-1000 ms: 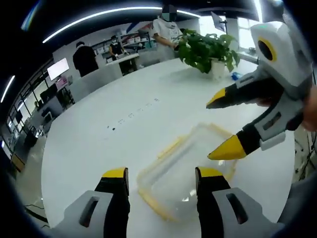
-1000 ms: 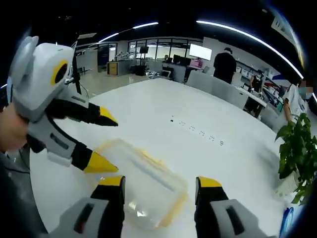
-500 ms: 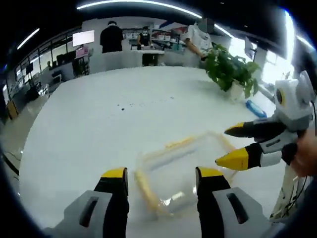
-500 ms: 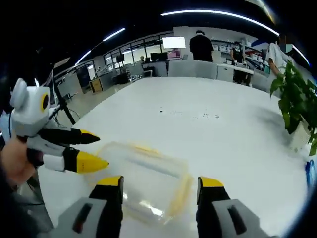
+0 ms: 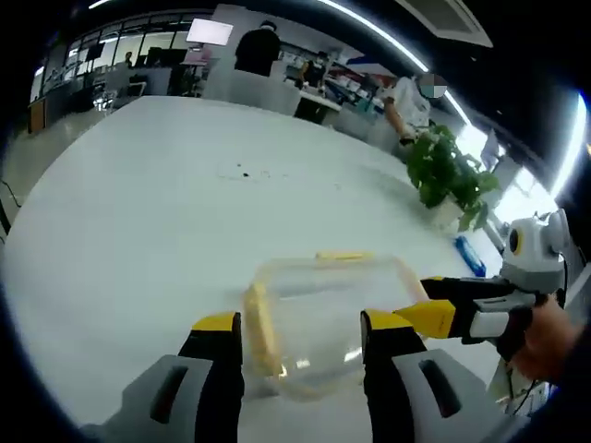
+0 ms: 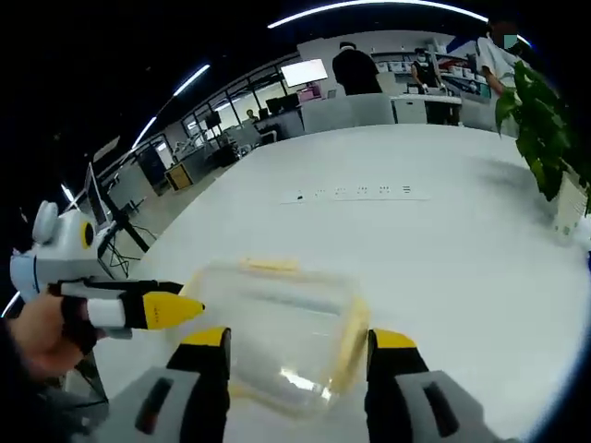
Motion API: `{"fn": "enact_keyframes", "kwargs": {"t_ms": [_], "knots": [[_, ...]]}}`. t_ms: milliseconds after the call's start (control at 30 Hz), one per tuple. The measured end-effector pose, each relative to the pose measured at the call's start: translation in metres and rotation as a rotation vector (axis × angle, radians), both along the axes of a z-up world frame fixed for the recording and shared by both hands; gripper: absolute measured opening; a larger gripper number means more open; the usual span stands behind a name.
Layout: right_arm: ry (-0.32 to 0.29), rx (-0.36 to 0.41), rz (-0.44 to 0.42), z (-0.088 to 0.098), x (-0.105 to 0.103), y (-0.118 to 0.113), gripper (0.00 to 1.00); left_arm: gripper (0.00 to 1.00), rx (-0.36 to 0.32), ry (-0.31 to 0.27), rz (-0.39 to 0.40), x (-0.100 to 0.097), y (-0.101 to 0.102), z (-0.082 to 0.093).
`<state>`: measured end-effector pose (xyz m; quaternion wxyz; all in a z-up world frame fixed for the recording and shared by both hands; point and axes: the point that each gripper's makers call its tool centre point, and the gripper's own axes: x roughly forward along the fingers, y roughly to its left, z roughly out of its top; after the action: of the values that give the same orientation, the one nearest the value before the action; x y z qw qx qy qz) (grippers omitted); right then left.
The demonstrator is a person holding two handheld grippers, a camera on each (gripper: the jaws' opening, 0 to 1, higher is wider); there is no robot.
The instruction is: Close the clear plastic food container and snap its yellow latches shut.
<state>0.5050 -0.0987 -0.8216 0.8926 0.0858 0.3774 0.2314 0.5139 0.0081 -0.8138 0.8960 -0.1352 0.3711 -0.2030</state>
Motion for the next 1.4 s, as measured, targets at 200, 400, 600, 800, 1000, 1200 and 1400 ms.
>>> {"fn": "enact_keyframes", "kwargs": {"t_ms": [200, 400, 600, 800, 1000, 1200, 1400], "knots": [[-0.005, -0.003, 0.006, -0.004, 0.001, 0.0, 0.6, 0.48, 0.063, -0.031, -0.054, 0.002, -0.005, -0.004], [0.005, 0.011, 0.027, -0.006, 0.001, 0.004, 0.58, 0.46, 0.031, -0.009, -0.023, 0.004, -0.003, -0.004], [0.052, 0.047, -0.02, -0.017, -0.009, 0.007, 0.54, 0.46, 0.033, -0.003, 0.015, 0.005, -0.003, -0.005], [0.037, 0.05, -0.018, -0.015, -0.004, 0.007, 0.54, 0.46, 0.034, 0.008, 0.008, 0.001, -0.003, -0.006], [0.034, 0.046, -0.02, -0.013, 0.003, 0.005, 0.54, 0.46, 0.033, -0.003, 0.008, 0.003, -0.003, -0.006], [0.028, 0.043, -0.019, -0.01, 0.006, 0.006, 0.54, 0.46, 0.033, -0.005, 0.007, 0.007, -0.003, -0.007], [0.019, 0.042, -0.019, -0.009, 0.013, 0.009, 0.54, 0.46, 0.03, -0.01, 0.009, 0.012, 0.0, -0.007]]}}
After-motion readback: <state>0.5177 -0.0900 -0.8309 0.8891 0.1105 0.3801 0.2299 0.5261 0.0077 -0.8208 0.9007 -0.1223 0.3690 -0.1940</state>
